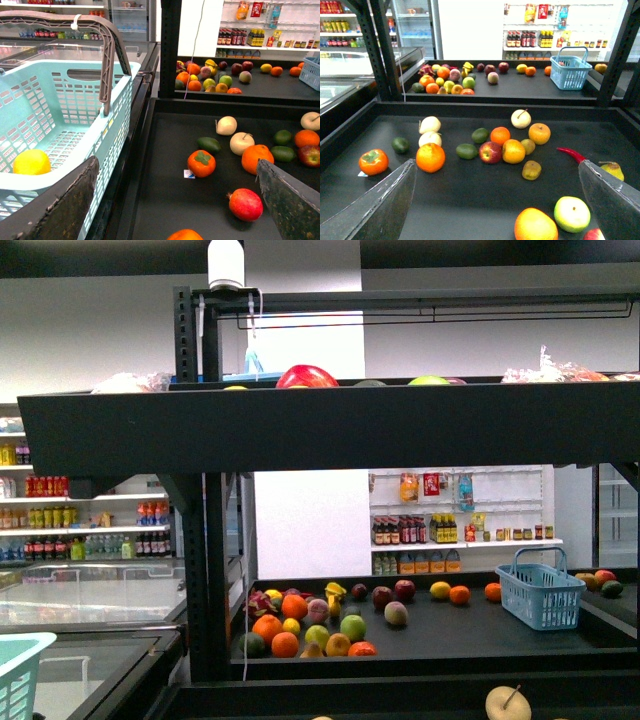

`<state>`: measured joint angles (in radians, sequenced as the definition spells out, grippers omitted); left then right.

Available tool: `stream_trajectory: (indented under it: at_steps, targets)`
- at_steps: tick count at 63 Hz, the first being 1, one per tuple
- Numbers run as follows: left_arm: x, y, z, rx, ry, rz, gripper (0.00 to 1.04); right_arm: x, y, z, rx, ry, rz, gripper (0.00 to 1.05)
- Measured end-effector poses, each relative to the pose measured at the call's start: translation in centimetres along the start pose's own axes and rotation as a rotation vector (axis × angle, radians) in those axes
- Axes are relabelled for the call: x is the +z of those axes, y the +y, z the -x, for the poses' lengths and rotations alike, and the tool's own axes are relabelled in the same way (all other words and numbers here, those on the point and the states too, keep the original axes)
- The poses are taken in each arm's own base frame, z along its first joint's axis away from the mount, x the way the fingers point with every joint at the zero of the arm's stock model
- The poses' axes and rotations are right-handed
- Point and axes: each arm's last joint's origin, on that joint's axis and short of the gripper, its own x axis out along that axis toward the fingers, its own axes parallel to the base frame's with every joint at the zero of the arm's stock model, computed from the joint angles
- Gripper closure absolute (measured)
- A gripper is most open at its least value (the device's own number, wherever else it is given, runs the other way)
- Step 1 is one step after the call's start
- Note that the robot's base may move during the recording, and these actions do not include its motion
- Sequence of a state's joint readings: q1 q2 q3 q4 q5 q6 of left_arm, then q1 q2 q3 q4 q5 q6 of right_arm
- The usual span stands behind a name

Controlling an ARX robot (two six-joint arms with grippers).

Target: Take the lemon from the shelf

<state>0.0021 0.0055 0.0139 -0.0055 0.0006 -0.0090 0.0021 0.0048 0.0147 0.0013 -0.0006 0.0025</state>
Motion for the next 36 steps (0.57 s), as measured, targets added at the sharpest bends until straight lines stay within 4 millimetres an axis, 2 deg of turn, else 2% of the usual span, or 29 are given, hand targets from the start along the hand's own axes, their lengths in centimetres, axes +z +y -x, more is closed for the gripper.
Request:
stream_trajectory:
  at_steps: [36]
  targets:
    - [-0.01, 0.00, 0.00, 0.000, 0.000, 0.000, 0.08, 0.00, 0.00, 0.00, 0.000, 0.000, 0.000, 0.07]
